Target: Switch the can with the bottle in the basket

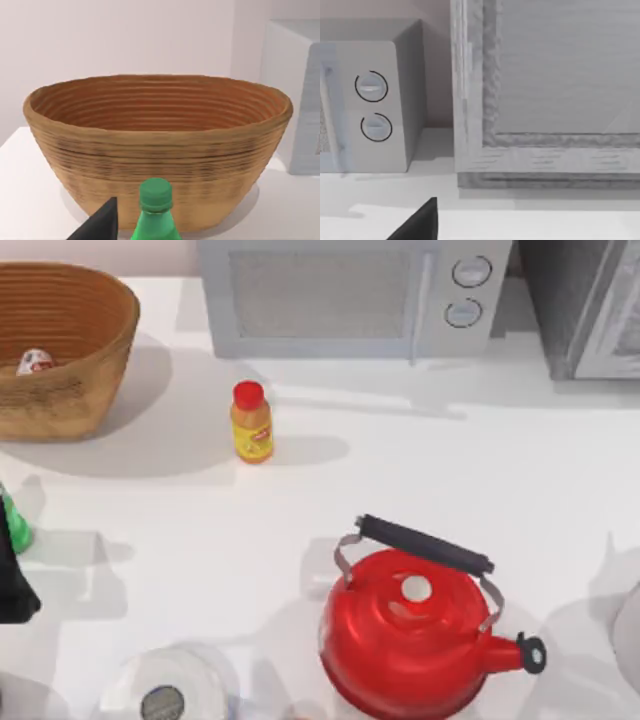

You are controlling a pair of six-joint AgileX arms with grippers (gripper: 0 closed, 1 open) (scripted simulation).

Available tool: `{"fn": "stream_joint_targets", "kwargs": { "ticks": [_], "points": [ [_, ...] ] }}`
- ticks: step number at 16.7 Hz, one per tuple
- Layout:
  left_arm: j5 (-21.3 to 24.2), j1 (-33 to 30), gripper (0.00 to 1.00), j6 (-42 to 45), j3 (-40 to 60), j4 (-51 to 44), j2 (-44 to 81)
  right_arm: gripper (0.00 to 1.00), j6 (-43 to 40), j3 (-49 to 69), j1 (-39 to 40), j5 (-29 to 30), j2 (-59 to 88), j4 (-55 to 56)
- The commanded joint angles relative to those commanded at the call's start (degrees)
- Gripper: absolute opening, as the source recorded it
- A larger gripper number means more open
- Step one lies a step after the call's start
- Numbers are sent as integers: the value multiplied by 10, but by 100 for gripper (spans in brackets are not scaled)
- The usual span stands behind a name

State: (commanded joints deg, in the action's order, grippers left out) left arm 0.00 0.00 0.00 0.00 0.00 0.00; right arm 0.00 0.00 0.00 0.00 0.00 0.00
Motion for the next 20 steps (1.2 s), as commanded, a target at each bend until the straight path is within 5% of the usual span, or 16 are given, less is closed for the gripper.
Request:
{"fn": "stream_joint_targets", "kwargs": {
  "ticks": [5,9,20],
  "points": [
    [1,1,100,1,32,-18,32,100,0,0,0,0,0,0],
    [4,5,100,4,149,-83,149,100,0,0,0,0,0,0],
    [22,22,100,24,722,-405,735,100,0,0,0,0,0,0]
  ]
}}
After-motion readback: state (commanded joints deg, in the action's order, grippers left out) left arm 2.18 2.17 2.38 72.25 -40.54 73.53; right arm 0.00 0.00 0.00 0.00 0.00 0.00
